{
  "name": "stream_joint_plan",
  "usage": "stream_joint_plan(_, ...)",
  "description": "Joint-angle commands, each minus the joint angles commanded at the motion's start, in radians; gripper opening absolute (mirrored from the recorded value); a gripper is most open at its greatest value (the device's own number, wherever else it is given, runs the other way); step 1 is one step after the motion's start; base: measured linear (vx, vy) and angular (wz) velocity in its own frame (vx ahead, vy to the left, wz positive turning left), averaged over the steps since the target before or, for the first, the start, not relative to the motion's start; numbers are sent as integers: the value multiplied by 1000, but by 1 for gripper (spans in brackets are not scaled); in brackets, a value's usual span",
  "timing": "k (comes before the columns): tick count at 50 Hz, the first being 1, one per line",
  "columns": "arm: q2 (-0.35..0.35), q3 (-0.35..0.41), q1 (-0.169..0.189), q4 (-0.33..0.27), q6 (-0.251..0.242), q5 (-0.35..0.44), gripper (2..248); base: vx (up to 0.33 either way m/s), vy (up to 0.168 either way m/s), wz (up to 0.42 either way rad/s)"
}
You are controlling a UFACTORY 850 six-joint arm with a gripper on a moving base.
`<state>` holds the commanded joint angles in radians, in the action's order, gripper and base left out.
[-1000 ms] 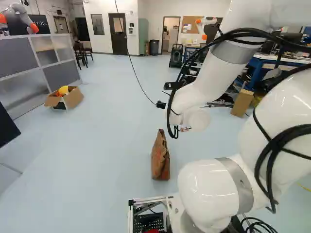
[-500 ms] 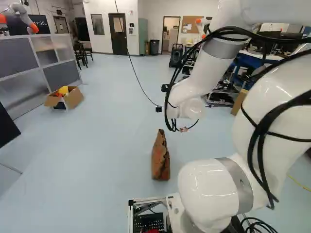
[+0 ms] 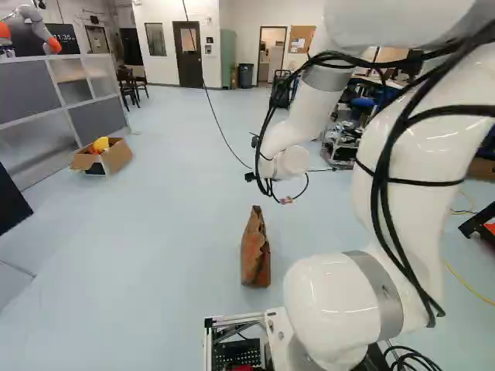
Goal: Pick up the grocery bag from the ground
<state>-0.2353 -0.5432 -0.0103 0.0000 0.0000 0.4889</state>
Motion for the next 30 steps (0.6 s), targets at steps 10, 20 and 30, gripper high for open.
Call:
stream_joint_plan(10,-132,-107,-6,0,0,-50,247,0,0,0)
stream_joint_plan(20,-258,-215,-12,0,0,-150,247,0,0,0)
stream_joint_plan(30,-377,-324,-17,0,0,-266,247,0,0,0)
